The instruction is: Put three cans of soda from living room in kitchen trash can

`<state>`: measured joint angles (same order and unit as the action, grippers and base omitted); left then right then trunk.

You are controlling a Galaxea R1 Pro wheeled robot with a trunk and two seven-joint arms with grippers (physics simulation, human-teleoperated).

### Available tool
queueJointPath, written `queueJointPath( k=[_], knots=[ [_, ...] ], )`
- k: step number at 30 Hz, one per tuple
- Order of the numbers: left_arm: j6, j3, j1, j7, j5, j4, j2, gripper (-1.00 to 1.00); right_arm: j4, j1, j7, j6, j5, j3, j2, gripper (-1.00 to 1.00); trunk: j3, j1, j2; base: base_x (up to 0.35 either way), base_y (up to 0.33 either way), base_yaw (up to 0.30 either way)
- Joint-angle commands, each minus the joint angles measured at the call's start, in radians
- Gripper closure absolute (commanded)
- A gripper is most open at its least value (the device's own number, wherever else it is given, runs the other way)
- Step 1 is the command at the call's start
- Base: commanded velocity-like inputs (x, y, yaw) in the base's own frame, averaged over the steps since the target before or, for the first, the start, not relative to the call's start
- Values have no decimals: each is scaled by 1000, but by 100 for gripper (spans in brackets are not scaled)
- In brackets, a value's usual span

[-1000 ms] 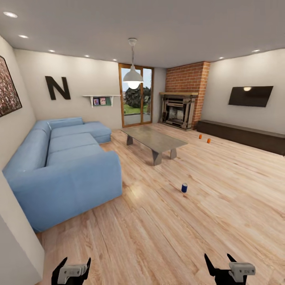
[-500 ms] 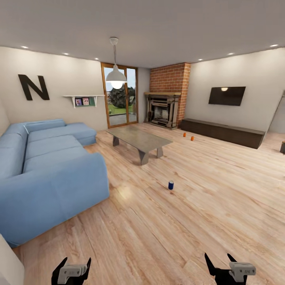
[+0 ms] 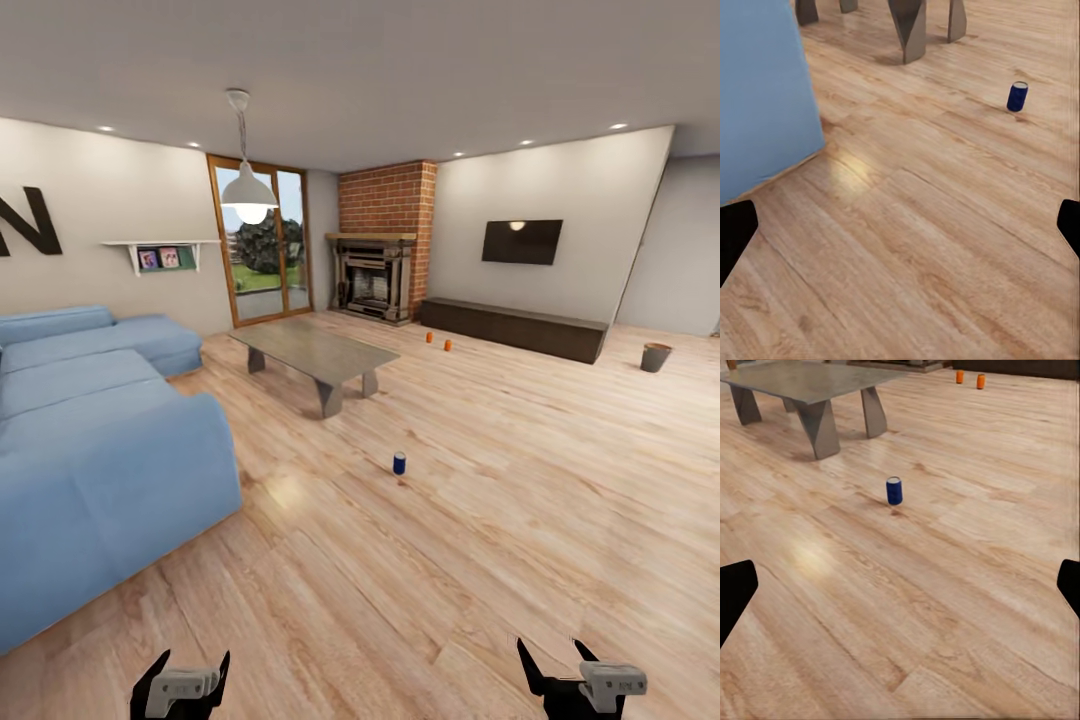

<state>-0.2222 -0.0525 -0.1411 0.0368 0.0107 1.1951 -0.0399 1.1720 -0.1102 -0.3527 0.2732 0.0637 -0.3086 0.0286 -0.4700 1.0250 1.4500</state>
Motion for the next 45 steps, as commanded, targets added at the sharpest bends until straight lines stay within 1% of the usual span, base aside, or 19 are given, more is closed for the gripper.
queueJointPath(
  k=[1, 8, 17, 45],
  knots=[
    [0, 0, 0, 0, 0, 0, 0, -100, 0, 0, 0, 0, 0, 0, 0, -100, 0, 0, 0, 0, 0, -252],
    [0, 0, 0, 0, 0, 1, 0, -100, 0, 0, 1, -4, 1, 2, 0, -100, 0, 0, 0, 0, 0, -244],
    [0, 1, 0, 0, 0, 0, 0, -100, 0, 0, 1, -7, 1, 2, 0, -100, -2, 0, 0, 0, 0, -109],
    [0, 3, 0, 0, 0, 0, 0, -100, 0, 0, 1, -5, 2, 1, 0, -100, -34, 0, 0, 0, 0, -143]
  ],
)
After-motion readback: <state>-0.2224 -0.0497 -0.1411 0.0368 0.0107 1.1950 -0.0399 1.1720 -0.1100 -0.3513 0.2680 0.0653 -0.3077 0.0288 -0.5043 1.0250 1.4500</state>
